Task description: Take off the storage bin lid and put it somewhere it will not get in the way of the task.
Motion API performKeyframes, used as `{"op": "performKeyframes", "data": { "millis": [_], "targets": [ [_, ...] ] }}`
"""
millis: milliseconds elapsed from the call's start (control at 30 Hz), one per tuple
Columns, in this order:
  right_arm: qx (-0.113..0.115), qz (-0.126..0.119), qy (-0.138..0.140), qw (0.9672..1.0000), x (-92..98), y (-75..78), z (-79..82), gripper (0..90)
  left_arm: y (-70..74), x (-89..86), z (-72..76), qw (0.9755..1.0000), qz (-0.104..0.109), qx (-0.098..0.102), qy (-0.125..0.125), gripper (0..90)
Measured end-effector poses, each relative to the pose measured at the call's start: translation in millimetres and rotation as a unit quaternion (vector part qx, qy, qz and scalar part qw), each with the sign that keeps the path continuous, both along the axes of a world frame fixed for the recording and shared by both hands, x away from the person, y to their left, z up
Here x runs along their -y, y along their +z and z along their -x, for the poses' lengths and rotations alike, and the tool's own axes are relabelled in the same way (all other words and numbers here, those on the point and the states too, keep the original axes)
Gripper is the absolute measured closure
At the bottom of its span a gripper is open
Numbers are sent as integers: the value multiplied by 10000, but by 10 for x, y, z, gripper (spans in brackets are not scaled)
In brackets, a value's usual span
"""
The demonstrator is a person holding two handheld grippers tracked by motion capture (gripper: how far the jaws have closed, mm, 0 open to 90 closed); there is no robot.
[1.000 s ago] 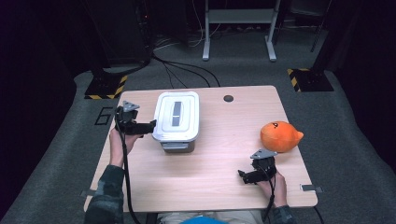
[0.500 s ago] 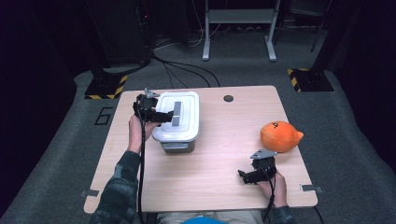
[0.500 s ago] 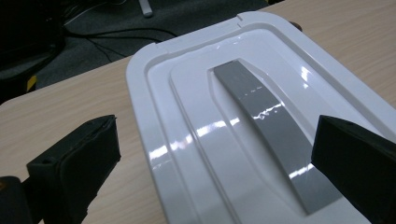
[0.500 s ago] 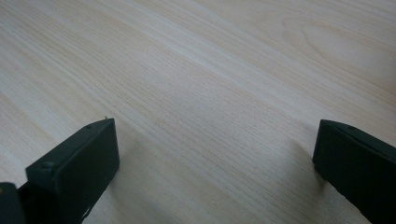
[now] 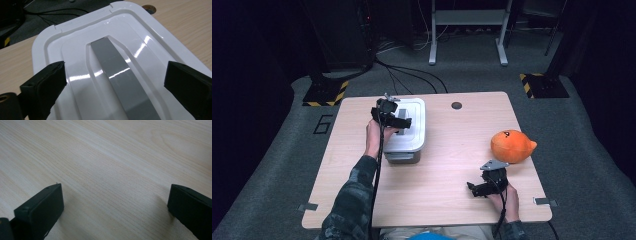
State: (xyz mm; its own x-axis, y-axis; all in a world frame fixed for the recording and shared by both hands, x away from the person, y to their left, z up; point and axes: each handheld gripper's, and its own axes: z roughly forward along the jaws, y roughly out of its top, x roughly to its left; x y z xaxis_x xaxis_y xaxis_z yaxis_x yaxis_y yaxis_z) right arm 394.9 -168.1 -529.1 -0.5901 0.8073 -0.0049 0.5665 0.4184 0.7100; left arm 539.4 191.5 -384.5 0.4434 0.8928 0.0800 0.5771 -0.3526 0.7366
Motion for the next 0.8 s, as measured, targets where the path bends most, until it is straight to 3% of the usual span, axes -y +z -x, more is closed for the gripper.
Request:
{"op": "performKeyframes", "data": {
  "millis": [133,167,267,300,367,433,667,800],
  "targets": [
    [1,-3,-3,10000,0,0,0,0,-21,29,-9,10000,-12,6,-14,164],
    [16,8,16,10000,2,0,-3,0,-40,39,-13,10000,4,9,4,230],
    [20,11,20,10000,3,0,-4,0,-45,34,-11,10000,71,27,52,260],
    [9,5,10,10000,3,0,-3,0,-45,34,-3,9999,113,55,61,333],
    [10,2,6,10000,3,0,-3,0,-57,41,-2,9999,6,31,104,399],
    [9,0,-2,10000,4,0,-3,0,-63,29,0,9999,81,32,108,414],
    [11,-2,-12,10000,4,1,-3,1,-60,61,49,9999,39,56,159,559],
    [11,-5,-17,10000,5,1,-4,4,-57,106,60,9996,0,81,270,571]
  ]
}}
